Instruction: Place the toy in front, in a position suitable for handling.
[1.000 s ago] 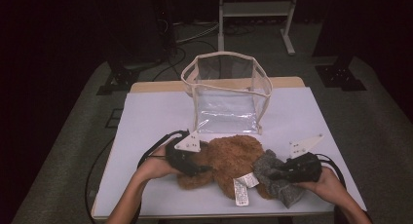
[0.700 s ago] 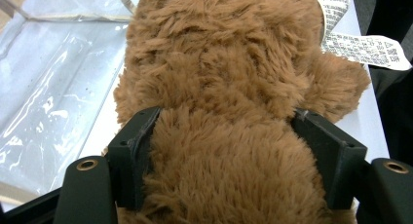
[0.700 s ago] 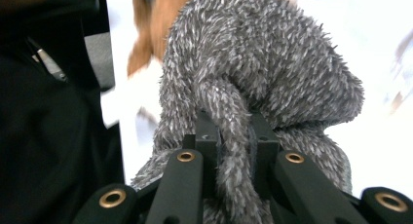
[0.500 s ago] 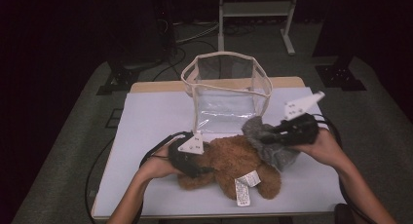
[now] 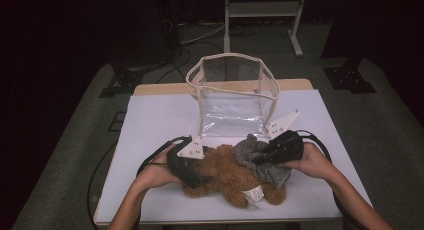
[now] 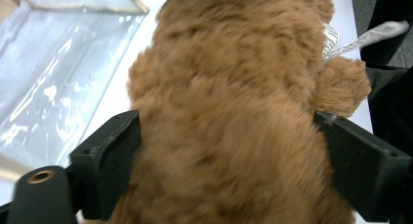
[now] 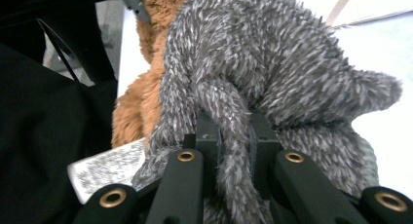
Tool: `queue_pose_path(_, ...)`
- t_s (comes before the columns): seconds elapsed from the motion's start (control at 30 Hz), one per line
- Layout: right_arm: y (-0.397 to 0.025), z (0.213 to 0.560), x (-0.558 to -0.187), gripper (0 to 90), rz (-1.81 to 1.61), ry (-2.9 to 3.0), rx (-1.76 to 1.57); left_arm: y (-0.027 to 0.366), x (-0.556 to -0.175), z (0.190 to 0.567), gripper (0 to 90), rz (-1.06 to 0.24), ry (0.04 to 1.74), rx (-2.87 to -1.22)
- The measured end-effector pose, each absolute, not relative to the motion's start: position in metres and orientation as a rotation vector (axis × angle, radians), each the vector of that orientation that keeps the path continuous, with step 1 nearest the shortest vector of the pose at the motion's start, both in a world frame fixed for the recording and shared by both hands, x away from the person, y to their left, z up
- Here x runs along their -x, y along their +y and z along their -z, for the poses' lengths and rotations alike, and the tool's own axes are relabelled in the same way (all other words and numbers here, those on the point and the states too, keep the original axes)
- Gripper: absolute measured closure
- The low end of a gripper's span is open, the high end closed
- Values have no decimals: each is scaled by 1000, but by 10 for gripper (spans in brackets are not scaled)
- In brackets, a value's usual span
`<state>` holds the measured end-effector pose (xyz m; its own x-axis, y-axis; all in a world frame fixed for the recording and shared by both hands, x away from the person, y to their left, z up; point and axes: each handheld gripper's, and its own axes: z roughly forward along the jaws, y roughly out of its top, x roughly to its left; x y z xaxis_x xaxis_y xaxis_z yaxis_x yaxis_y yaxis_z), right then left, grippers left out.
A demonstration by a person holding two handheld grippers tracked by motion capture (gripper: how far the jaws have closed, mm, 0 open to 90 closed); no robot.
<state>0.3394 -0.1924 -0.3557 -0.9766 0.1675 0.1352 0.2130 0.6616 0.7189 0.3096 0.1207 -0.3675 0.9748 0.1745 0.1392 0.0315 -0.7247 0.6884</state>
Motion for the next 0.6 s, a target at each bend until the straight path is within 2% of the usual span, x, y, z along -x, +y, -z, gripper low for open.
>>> queue_pose_path(0.2,-201,366,-324,789,1286,-2778,328,130,-307,371,88,-242,194,-2365)
queue_pose_path(0.27,-202,367,-323,789,1293,-2777,328,133,-308,373,131,-240,186,-2358)
queue_pose_path(0.37,-200,363,-320,789,1264,-2797,316,135,-313,375,241,-244,171,-2354)
queue_pose_path(0.6,-171,333,-336,787,1178,-2898,238,131,-327,377,311,-215,148,-2329)
